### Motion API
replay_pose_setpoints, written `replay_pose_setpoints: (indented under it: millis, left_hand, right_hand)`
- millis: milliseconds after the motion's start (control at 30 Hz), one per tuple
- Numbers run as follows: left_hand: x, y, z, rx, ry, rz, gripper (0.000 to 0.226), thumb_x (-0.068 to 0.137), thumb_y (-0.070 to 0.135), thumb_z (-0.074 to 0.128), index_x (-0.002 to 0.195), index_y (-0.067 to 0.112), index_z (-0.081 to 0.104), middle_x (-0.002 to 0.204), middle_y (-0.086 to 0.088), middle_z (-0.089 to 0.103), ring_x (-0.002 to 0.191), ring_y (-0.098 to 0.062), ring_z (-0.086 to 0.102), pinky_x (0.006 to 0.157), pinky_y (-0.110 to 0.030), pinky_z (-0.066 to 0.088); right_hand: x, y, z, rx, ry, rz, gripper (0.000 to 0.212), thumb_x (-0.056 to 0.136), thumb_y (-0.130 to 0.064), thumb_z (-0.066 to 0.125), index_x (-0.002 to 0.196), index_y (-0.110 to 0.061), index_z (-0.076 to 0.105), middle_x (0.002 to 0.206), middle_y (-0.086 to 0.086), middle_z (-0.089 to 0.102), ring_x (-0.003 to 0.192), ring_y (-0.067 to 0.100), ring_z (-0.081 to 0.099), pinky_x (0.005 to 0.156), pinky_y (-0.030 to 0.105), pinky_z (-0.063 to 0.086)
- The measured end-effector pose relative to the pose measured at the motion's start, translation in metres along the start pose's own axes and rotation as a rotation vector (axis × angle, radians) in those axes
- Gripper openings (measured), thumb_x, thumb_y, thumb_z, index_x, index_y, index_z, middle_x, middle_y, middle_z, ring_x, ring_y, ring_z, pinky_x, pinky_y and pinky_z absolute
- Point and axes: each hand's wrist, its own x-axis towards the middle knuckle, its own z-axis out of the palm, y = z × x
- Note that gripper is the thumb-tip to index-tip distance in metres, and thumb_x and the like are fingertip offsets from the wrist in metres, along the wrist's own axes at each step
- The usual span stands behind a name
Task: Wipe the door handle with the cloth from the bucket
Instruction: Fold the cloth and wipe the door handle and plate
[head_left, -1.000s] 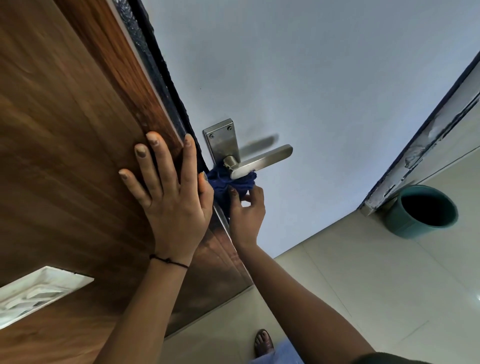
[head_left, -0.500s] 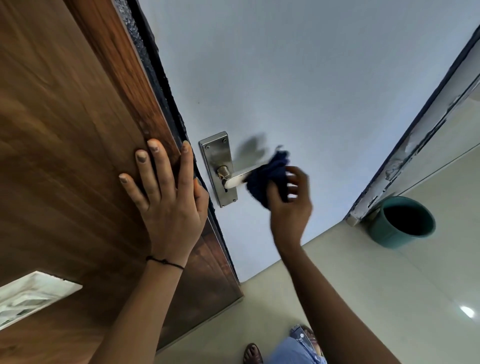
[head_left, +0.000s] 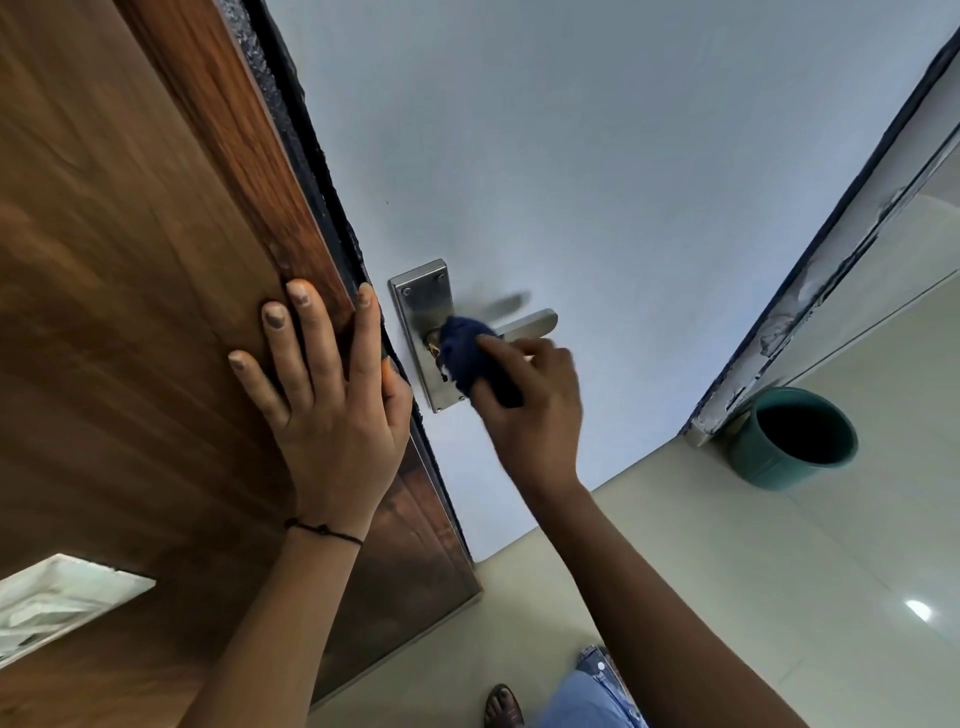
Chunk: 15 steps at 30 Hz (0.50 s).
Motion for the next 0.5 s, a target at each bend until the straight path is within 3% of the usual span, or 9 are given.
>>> replay_pose_setpoints:
  millis: [67, 133, 233, 333, 433, 500]
  left_hand:
    - [0.000, 0.000, 0.000, 0.000, 0.000, 0.001, 0.069, 0.094, 0.022, 0.050, 0.151, 0.020, 0.011, 0.148, -0.021, 0.016, 0.145, -0.020, -0.020, 0.117, -0.045, -0.012]
    - [0.000, -0.001, -0.001, 0.006, -0.006, 0.001, 0.069, 0.094, 0.023, 0.049, 0.151, 0.020, 0.010, 0.149, -0.021, 0.014, 0.145, -0.020, -0.020, 0.117, -0.045, -0.012]
    - [0.000, -0.001, -0.001, 0.011, -0.012, 0.001, 0.069, 0.094, 0.024, 0.049, 0.152, 0.020, 0.010, 0.159, -0.013, -0.009, 0.145, -0.021, -0.019, 0.116, -0.045, -0.013]
    - [0.000, -0.001, -0.001, 0.002, -0.026, 0.003, 0.068, 0.095, 0.024, 0.047, 0.152, 0.020, 0.010, 0.157, -0.005, -0.022, 0.145, -0.022, -0.020, 0.116, -0.045, -0.014]
    - [-0.001, -0.001, -0.004, -0.003, -0.049, -0.002, 0.066, 0.097, 0.025, 0.044, 0.152, 0.020, 0.009, 0.157, -0.005, -0.024, 0.145, -0.022, -0.021, 0.116, -0.045, -0.015]
    - [-0.001, -0.001, -0.004, -0.004, -0.045, -0.003, 0.065, 0.097, 0.025, 0.043, 0.152, 0.020, 0.009, 0.157, -0.005, -0.024, 0.145, -0.022, -0.021, 0.116, -0.045, -0.015]
  right_hand:
    - [0.008, -0.002, -0.004, -0.146, -0.038, -0.088, 0.036, 0.071, -0.021, 0.071, 0.107, -0.025, 0.072, 0.091, 0.005, 0.067, 0.081, 0.027, 0.058, 0.068, 0.033, 0.041]
    - [0.032, -0.001, -0.022, -0.277, -0.120, -0.034, 0.039, 0.070, -0.022, 0.069, 0.108, -0.029, 0.071, 0.090, 0.005, 0.065, 0.084, 0.030, 0.057, 0.069, 0.033, 0.036]
    - [0.070, -0.006, -0.049, -0.484, -0.291, -0.012, 0.039, 0.077, -0.024, 0.058, 0.113, -0.034, 0.069, 0.098, 0.006, 0.062, 0.095, 0.032, 0.052, 0.072, 0.034, 0.031]
    - [0.084, -0.038, -0.053, -0.513, -0.427, -0.207, 0.041, 0.077, -0.036, 0.046, 0.112, -0.039, 0.068, 0.103, 0.002, 0.064, 0.102, 0.032, 0.049, 0.076, 0.036, 0.031]
    - [0.082, -0.066, -0.033, -0.562, -0.566, -0.417, 0.031, 0.087, -0.034, 0.052, 0.116, -0.037, 0.065, 0.108, -0.001, 0.064, 0.107, 0.030, 0.048, 0.077, 0.035, 0.026]
    - [0.089, -0.066, -0.027, -0.571, -0.578, -0.403, 0.030, 0.086, -0.027, 0.053, 0.113, -0.034, 0.066, 0.106, 0.001, 0.067, 0.106, 0.030, 0.051, 0.077, 0.034, 0.026]
